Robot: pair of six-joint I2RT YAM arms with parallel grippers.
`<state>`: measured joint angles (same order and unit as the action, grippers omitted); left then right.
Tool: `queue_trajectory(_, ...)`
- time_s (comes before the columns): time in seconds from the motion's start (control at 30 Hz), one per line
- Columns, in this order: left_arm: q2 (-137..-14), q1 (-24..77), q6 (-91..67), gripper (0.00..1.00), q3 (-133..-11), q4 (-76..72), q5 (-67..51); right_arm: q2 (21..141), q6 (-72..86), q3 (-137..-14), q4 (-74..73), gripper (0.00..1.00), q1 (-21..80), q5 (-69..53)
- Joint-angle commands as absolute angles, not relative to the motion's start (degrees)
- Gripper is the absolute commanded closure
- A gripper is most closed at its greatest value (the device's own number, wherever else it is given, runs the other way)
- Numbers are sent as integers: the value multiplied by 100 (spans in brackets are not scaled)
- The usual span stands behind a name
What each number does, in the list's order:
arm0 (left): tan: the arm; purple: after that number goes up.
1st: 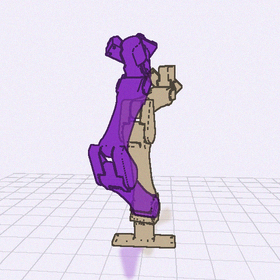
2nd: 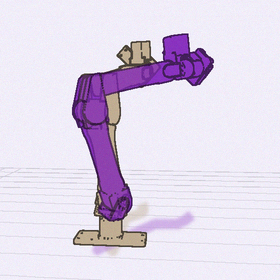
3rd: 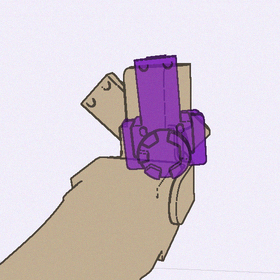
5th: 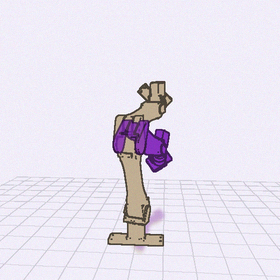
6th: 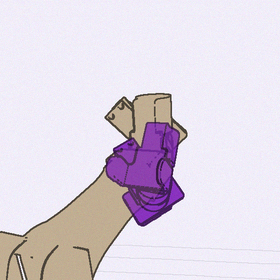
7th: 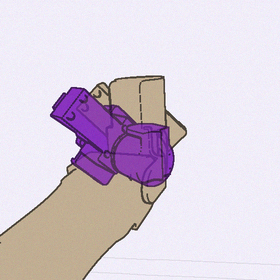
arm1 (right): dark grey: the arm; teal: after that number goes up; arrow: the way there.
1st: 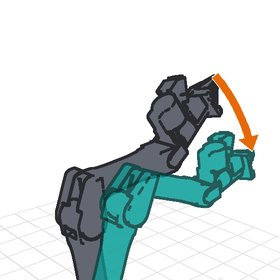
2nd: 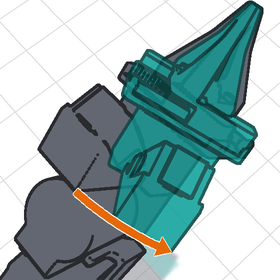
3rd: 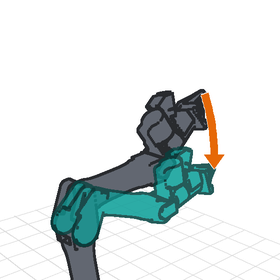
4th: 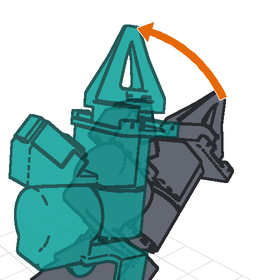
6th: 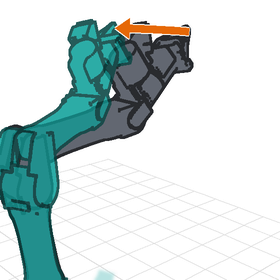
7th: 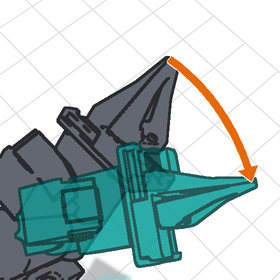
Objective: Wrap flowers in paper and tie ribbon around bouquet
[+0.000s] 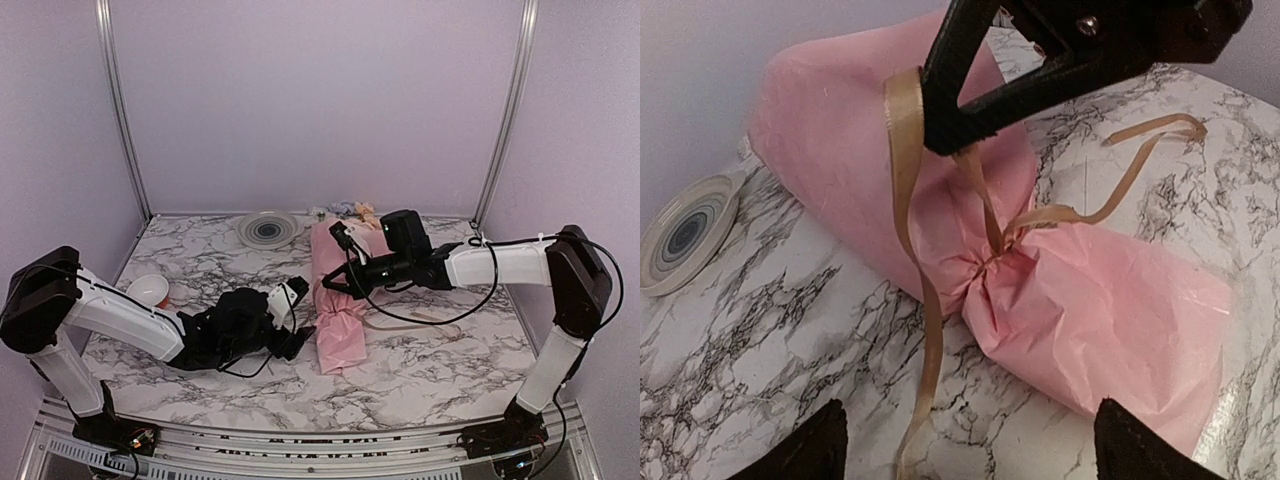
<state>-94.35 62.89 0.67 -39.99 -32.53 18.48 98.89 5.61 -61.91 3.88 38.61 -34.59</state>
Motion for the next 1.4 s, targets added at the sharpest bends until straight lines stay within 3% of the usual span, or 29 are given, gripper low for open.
queue_trajectory(0.0,-10088,6107,172,20,-4519,-4467,1982,9877,1460,-6078,799,100,3823,-3234)
queue_trajectory(0.07,-10413,6055,-116,34,-4715,-4825,2375,9868,1713,-6034,834,100,3823,-3048)
queue_trajectory(0.1,-10554,6052,-242,36,-4858,-4905,2459,9858,1867,-6026,846,100,3824,-2941)
queue_trajectory(0.23,-11013,6055,-462,25,-5150,-5357,2449,9835,2382,-5905,1103,100,3823,-2838)
queue_trajectory(0.4,-11376,6077,-347,27,-5218,-5883,2092,9827,2534,-5871,1112,100,3831,-2742)
queue_trajectory(0.53,-11525,6099,-401,53,-5396,-5876,2378,9801,2604,-5871,1112,100,3832,-2686)
queue_trajectory(0.57,-11543,6130,-408,56,-5412,-5867,2557,9792,2628,-5871,1116,100,3836,-2670)
queue_trajectory(0.7,-11550,6276,-380,46,-5463,-5829,2932,9787,2682,-5882,1147,100,3849,-2607)
queue_trajectory(0.77,-11650,6354,-484,45,-5598,-5654,3151,9799,2689,-5886,1160,100,3858,-2610)
queue_trajectory(1.03,-11885,6529,-716,52,-6242,-4797,4106,9800,2707,-5865,1199,100,3893,-2588)
queue_trajectory(1.13,-11968,6600,-618,68,-6350,-4742,4187,9811,2694,-5872,1204,100,3893,-2609)
queue_trajectory(1.37,-12032,6592,-820,73,-6413,-4574,4522,9742,2690,-5893,1213,100,3898,-2653)
